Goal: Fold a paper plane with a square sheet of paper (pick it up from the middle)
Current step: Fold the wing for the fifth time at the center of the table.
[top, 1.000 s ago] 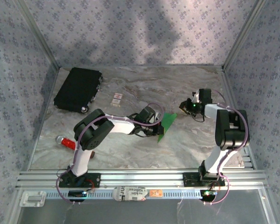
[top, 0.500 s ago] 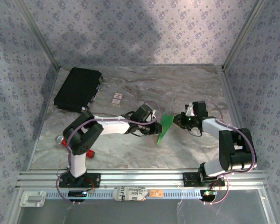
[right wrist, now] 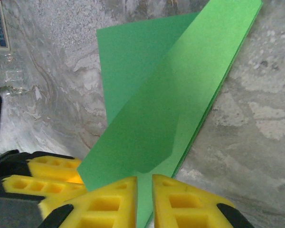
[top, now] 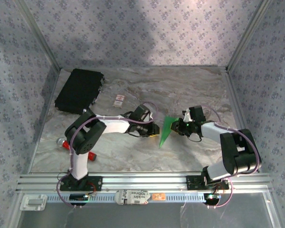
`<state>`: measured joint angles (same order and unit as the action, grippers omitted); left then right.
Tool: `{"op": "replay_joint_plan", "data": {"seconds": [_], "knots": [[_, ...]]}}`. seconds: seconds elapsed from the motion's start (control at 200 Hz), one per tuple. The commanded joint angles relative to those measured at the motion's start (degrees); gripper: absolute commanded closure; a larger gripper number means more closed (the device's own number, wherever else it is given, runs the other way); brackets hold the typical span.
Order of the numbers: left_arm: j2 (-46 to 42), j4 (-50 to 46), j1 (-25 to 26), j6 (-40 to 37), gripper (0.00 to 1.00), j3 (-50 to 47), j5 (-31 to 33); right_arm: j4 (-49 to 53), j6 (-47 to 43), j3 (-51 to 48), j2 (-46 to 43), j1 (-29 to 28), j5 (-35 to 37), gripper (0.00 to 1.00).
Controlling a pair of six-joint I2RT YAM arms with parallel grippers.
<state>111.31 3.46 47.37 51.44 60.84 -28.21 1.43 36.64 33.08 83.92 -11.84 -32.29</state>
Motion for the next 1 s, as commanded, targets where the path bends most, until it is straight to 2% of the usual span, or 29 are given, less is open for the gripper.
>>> {"op": "replay_joint_plan", "data": {"seconds": [0.0, 0.595, 0.999], "knots": [[1.6, -2.7, 0.7, -1.7, 0.76, 3.0, -2.2, -0.5, 0.5, -0.5, 1.1, -0.6, 0.5, 0.83], [4.9, -4.9, 2.2, -2.4, 0.74, 6.4, -3.6, -2.6, 1.3, -2.5, 3.1, -2.0, -1.6, 0.83], [6.1, -2.7, 2.5, -1.5, 0.74, 7.5, -6.1, -5.0, 2.4, -6.3, 2.8, -2.0, -4.2, 0.84]]}}
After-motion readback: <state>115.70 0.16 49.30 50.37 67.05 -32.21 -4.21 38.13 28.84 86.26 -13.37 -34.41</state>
